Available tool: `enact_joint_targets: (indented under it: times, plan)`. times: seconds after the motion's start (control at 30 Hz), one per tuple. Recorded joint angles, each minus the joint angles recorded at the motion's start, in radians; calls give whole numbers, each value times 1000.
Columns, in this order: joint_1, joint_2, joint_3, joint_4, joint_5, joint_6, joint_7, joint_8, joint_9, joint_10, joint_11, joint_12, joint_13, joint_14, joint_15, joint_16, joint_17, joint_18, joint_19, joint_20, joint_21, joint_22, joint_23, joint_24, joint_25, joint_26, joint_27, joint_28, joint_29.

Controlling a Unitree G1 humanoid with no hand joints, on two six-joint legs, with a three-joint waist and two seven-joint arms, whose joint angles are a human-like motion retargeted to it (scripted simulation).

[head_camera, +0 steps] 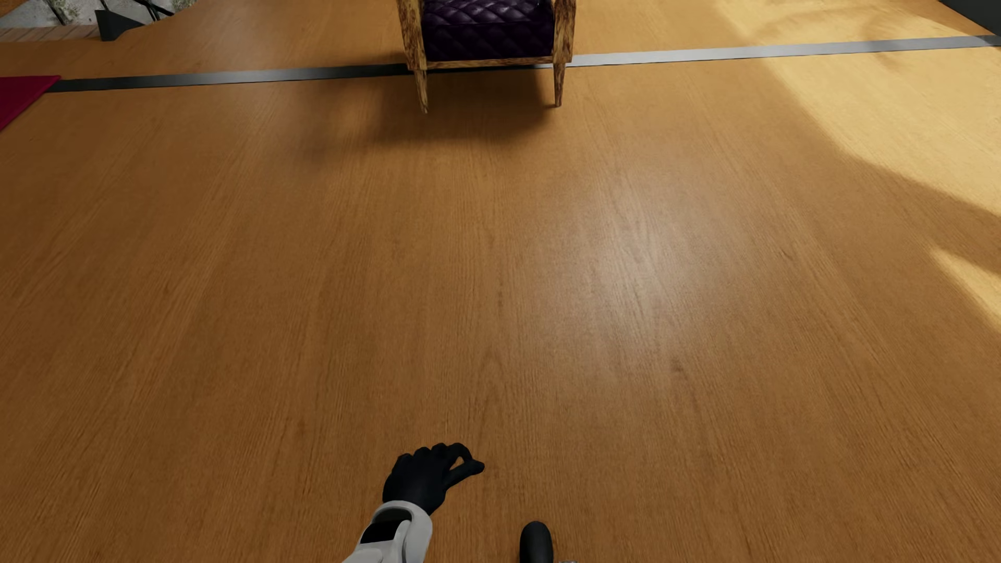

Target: Head to the armchair

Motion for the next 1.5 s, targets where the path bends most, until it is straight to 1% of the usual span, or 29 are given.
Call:
enact_joint_targets:
  times: [0.07, 0.13, 0.17, 0.2, 0.23, 0.3, 0.33, 0.4, 0.47, 0.5, 0.53, 0.63, 0.7, 0.77, 0.83, 0.87, 0.9, 0.93, 0.97, 1.0, 1.07, 1.13, 1.2, 1.27, 1.33, 1.37, 1.43, 1.47, 1.5]
  plan:
    - [34, 21, -10, 35, 27, 27, -9, -28, -9, 78, 114, 56, 4, 113, -3, -11, 26, -53, -79, 17, -19, 66, 22, -17, -12, 66, 10, 34, -6]
    - [-48, 82, -17, 88, 64, 63, -41, -74, -10, 316, 135, 99, -3, 317, -77, -21, 63, -195, -116, 52, -50, 152, 47, -38, -12, 145, 25, 8, -16]
    - [-132, 121, -20, 120, 79, 80, -50, -106, -8, 485, 126, 106, -7, 418, -109, -8, 77, -292, -117, 36, -57, 178, 55, -19, -12, 158, 23, -21, -14]
    - [-224, 159, -21, 159, 94, 96, -43, -138, -6, 644, 115, 112, -14, 501, -139, 20, 83, -297, -119, 2, -51, 184, 63, 11, -18, 146, 12, -56, -11]
    - [-314, 203, -19, 204, 110, 111, -30, -161, -3, 771, 102, 124, -28, 483, -166, 52, 80, -303, -120, -21, -34, 164, 74, 27, -31, 116, -1, -94, -8]
    - [-482, 285, -2, 268, 152, 137, -22, -180, 6, 909, 90, 172, -65, 365, -218, 114, 62, -232, -121, 8, 13, 75, 110, -20, -70, 57, -27, -149, -18]
    - [-551, 325, 12, 286, 172, 147, -18, -177, 10, 910, 89, 207, -98, 300, -244, 139, 55, -170, -120, 47, 22, 25, 135, -61, -85, 46, -37, -155, -25]
    - [-654, 402, 41, 285, 204, 160, -31, -154, 17, 774, 87, 264, -155, 158, -287, 152, 52, -133, -118, 134, 22, -50, 141, -129, -89, 75, -45, -139, -45]
    - [-708, 476, 67, 280, 221, 164, -23, -127, 16, 494, 62, 290, -205, 130, -312, 128, 48, -100, -115, 194, 27, -66, 122, -170, -78, 124, -59, -108, -77]
    - [-719, 515, 79, 280, 225, 164, -2, -113, 14, 322, 37, 294, -225, 173, -318, 118, 43, -70, -112, 208, 34, -58, 109, -176, -71, 140, -70, -101, -87]
    - [-717, 554, 89, 279, 229, 163, 26, -98, 10, 144, 7, 296, -242, 233, -319, 109, 39, -77, -109, 211, 42, -43, 92, -172, -60, 148, -82, -101, -91]
    - [-693, 655, 112, 255, 236, 155, 77, -42, 3, -189, -21, 309, -268, 254, -317, 86, 34, -142, -91, 208, 74, 9, 47, -138, -29, 149, -109, -114, -98]
    - [-679, 715, 122, 204, 218, 141, 22, 2, 0, -132, 11, 327, -256, 351, -304, 55, 28, -49, -72, 214, 95, 52, 38, -115, -22, 155, -107, -109, -97]
    - [-621, 740, 120, 171, 173, 112, 39, 34, -7, -94, 104, 338, -225, 425, -184, 15, 17, -54, -26, 214, 107, 115, 61, -89, -22, 161, -83, -111, -85]
    - [-569, 652, 114, 123, 111, 73, 75, 67, -10, -57, 350, 313, -184, 364, 32, -13, 5, -4, 148, 194, 106, 175, 105, -48, -31, 153, -35, -140, -52]
    - [-541, 570, 115, 104, 80, 56, 98, 62, -9, -41, 522, 292, -169, 324, 151, -21, -7, 12, 192, 187, 117, 183, 121, -32, -39, 138, -25, -149, -15]
    - [-517, 481, 118, 87, 15, 43, 123, 14, -5, -24, 679, 268, -158, 286, 258, -26, -27, 29, 194, 184, 139, 175, 125, -21, -51, 121, -34, -148, 27]
    - [-489, 394, 115, 66, -32, 28, 137, 21, 0, -10, 804, 239, -145, 249, 263, -29, -51, 38, 194, 182, 160, 160, 116, -15, -62, 107, -54, -141, 55]
    - [-463, 310, 108, 43, -72, 15, 143, 36, 7, 7, 892, 205, -127, 211, 173, -33, -75, 40, 198, 176, 165, 143, 98, -11, -68, 97, -68, -133, 55]
    - [-432, 236, 100, 21, -117, 3, 138, 31, 13, 17, 930, 164, -104, 175, 78, -32, -79, 40, 170, 170, 151, 138, 75, -6, -60, 85, -58, -127, 28]
    - [-368, 124, 74, -18, -166, -14, 108, 5, 22, 37, 867, 76, -47, 114, -108, -33, -64, 42, 50, 151, 73, 132, 36, 6, -5, 74, -23, -125, -48]
    - [-297, 53, 48, -36, -131, -18, 64, 11, 25, 29, 642, -2, -15, 81, -201, -31, -39, 44, 20, 140, 21, 116, 26, 7, 40, 64, -3, -126, -76]
    - [-228, 18, 31, -43, -95, -15, 31, 1, 23, -7, 330, -50, -11, 67, -167, -35, -36, 44, 13, 140, 27, 74, 33, -17, 28, 49, 2, -111, -57]
    - [-153, 21, 24, -49, -74, -8, 1, -68, 19, -69, -8, -63, -14, 67, -104, -38, -32, 44, 47, 122, 36, 20, 32, -52, 7, 19, -2, -93, -26]
    - [-84, 2, 15, -63, -57, -2, -32, -102, 13, -87, -149, -57, -4, 49, -140, -41, -25, 46, 135, 77, 16, -4, 17, -72, 5, -9, -6, -89, -14]
    - [-52, 6, 9, -63, -43, 2, -49, -75, 10, -81, -137, -46, 2, 47, -111, -40, -16, 41, 123, 55, 4, 1, 13, -69, 5, -12, -5, -87, -17]
    - [26, 22, -2, -41, -6, 21, -74, -37, 2, -45, -28, -2, 13, 71, 11, -42, 12, 16, -27, 38, -15, 44, 19, -57, 1, 20, 5, -71, -30]
    - [46, 44, -5, -24, 9, 37, -88, -48, -3, -1, 20, 28, 14, 119, 32, -47, 24, -15, -63, 48, -22, 81, 34, -59, -4, 57, 10, -63, -36]
    - [41, 66, -7, -3, 28, 57, -107, -64, -8, 69, 50, 58, 10, 184, 8, -51, 37, -92, -95, 60, -31, 127, 54, -63, -9, 99, 17, -69, -40]
